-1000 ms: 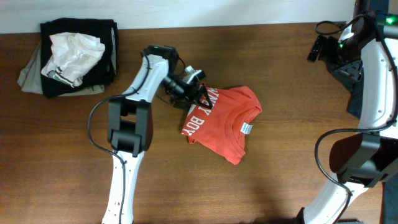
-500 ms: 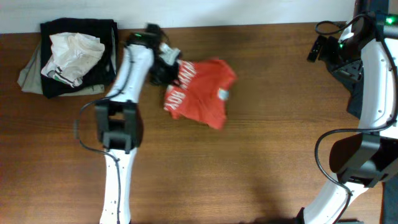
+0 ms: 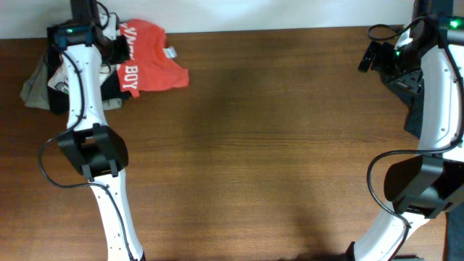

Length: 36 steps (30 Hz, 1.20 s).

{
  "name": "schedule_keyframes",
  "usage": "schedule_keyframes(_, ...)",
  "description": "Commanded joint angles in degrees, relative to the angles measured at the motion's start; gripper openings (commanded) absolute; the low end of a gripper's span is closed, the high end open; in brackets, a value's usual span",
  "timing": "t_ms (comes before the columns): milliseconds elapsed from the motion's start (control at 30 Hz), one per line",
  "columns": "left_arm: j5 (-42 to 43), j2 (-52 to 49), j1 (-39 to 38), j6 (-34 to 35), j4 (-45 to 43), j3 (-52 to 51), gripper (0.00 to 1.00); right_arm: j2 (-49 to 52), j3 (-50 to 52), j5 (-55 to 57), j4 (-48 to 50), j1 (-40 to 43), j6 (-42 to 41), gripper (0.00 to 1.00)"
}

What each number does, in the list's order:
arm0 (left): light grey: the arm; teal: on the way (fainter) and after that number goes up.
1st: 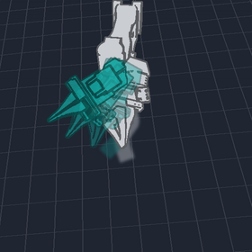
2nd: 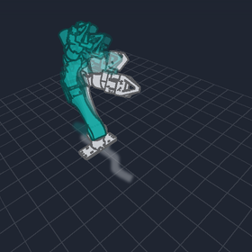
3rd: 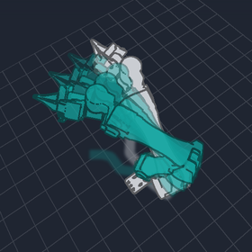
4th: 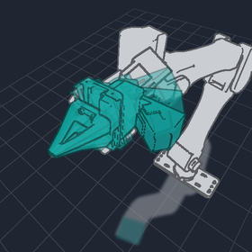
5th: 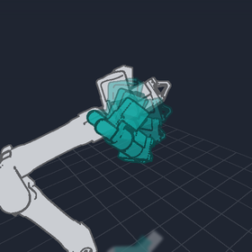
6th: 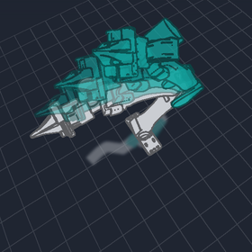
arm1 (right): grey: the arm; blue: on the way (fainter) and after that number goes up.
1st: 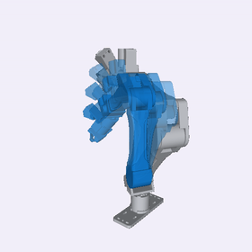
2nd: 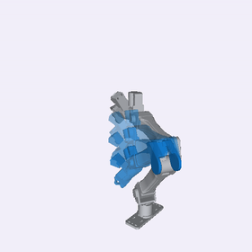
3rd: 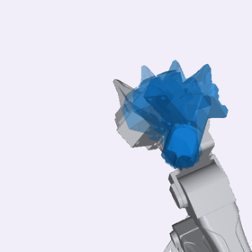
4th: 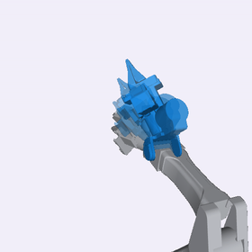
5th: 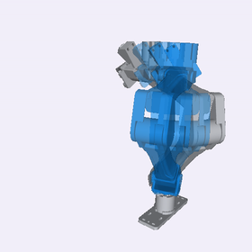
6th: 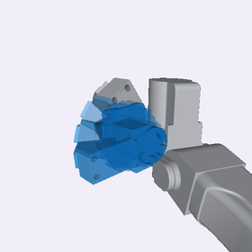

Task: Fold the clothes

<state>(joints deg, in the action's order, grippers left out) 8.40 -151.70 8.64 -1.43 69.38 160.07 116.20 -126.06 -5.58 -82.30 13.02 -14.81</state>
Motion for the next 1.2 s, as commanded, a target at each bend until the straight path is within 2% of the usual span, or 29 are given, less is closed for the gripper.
schedule_keyframes(0,-0.81,-0.11,1.53,0.66,2.36,9.88,0.00,-0.42,-0.48,0.24,0.00,-0.24,0.00,0.98)
schedule_keyframes(133,-1.38,-0.11,1.75,2.60,3.80,14.23,0.00,-0.42,-0.48,0.24,0.00,-0.24,0.00,0.99)
schedule_keyframes(367,1.14,3.52,1.64,5.31,6.14,15.52,0.01,-0.42,-0.48,0.24,0.00,-0.24,0.00,0.99)
schedule_keyframes(467,-2.23,4.52,1.81,5.29,6.05,15.50,0.00,-0.42,-0.48,0.24,0.00,-0.24,0.00,0.99)
schedule_keyframes(700,-2.29,6.60,1.99,5.35,5.70,15.52,0.00,-0.42,-0.48,0.24,0.00,-0.24,0.00,0.99)
schedule_keyframes(800,-4.68,6.78,2.08,8.72,6.36,15.52,0.01,-0.42,-0.48,0.24,0.00,-0.24,0.00,0.99)
schedule_keyframes(900,-5.97,6.78,2.29,8.72,5.86,15.47,0.00,-0.42,-0.48,0.24,0.00,-0.24,0.00,0.99)
schedule_keyframes(1033,-13.22,6.49,3.74,7.45,5.49,14.73,0.01,-0.42,-0.48,0.24,0.00,-0.24,0.00,0.99)
schedule_keyframes(1167,-12.68,2.34,8.28,4.37,0.83,13.18,0.01,-0.42,-0.48,0.24,0.02,-0.24,0.00,0.99)
